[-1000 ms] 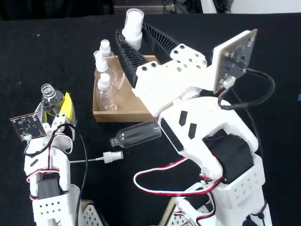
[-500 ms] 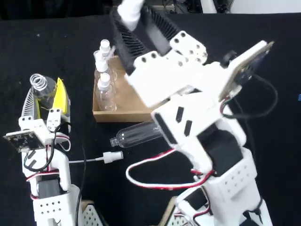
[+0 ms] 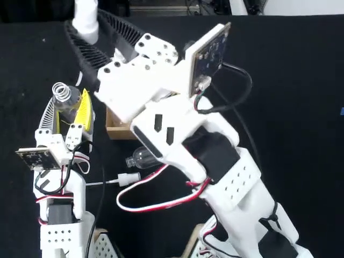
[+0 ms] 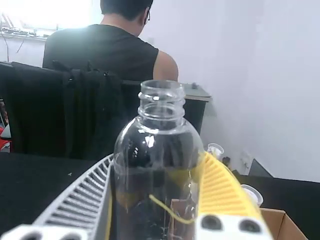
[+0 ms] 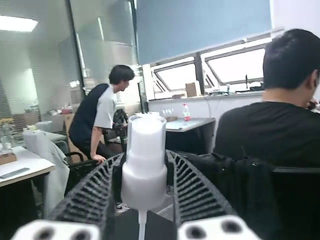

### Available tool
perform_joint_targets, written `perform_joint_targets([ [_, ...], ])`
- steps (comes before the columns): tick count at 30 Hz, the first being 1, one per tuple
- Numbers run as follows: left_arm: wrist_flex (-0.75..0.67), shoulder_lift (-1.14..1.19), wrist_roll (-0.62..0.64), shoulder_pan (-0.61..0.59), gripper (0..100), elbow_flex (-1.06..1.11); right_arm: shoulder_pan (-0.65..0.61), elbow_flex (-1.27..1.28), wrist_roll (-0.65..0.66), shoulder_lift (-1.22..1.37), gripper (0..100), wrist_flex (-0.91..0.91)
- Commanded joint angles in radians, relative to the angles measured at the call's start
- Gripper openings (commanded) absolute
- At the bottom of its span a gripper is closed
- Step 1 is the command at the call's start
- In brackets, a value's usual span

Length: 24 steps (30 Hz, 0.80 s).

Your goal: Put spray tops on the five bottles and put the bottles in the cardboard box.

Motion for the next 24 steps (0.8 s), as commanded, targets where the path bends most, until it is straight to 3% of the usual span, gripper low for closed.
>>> perform_joint_targets([
  [1, 0.006, -0.012, 0.002, 0.010, 3, 0.021, -0.049, -0.061, 0.003, 0.001, 1.1, -0.035],
  [10, 0.006, -0.012, 0.002, 0.018, 3, 0.021, -0.058, -0.071, 0.005, 0.079, 1.1, -0.052],
  [17, 0.005, -0.012, 0.002, 0.018, 3, 0.021, -0.060, -0.120, 0.123, 0.166, 1.1, -0.068],
  [24, 0.003, -0.012, 0.002, 0.018, 3, 0.021, -0.061, -0.119, 0.124, 0.189, 1.1, -0.068],
])
